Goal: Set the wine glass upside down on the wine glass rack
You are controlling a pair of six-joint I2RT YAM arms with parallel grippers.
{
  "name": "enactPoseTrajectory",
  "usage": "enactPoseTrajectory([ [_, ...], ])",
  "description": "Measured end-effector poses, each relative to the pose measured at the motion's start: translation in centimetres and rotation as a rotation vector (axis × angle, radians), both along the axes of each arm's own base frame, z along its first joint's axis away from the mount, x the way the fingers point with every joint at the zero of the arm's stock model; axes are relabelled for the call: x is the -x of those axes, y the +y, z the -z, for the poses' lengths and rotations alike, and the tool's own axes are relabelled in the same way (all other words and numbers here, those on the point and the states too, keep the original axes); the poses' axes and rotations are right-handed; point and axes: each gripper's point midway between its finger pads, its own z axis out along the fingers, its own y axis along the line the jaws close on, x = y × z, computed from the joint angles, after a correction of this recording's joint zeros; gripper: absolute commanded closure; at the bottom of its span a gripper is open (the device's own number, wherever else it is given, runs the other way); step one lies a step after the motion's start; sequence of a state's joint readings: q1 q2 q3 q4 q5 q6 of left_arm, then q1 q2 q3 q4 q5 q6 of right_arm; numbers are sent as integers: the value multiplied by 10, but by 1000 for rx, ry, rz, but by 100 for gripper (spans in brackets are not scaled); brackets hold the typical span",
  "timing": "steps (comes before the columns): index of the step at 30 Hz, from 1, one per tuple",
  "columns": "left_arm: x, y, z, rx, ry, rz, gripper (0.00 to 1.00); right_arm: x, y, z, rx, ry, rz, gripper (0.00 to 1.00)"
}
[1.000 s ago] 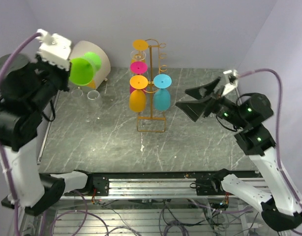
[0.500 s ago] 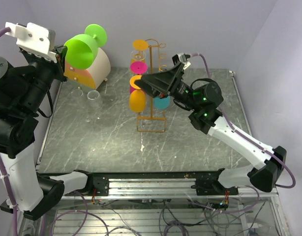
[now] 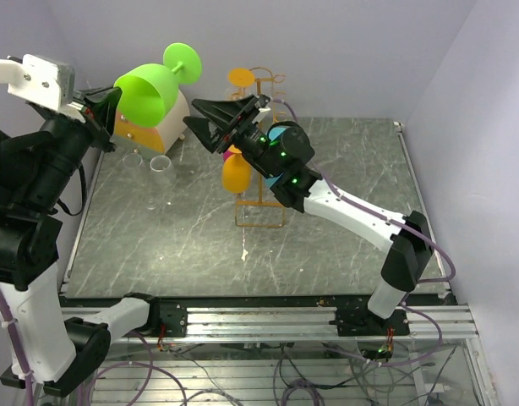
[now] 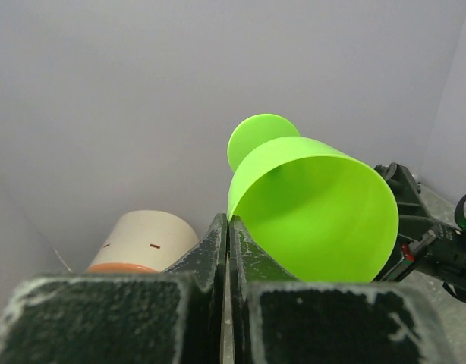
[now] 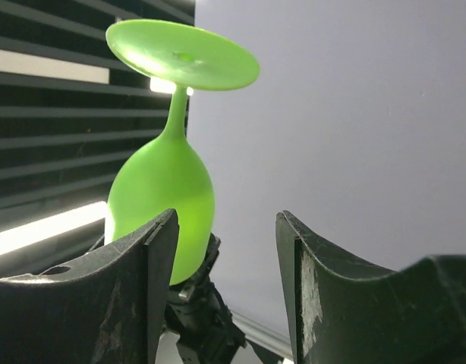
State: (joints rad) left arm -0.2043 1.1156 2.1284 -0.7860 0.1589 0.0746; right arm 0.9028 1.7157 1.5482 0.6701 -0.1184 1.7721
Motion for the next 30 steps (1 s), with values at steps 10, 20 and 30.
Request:
enactPoseTrajectory([
  [10,-3,-13,3,20,15,73,93,-8,-15,-41,-96,23,76,46],
  [20,-8,-16,11,24,42,87,93,-19,-5,-35,-105,48,77,49],
  [30,-9,-18,12,19,44,100,93,-29,4,-43,-127,53,79,60],
])
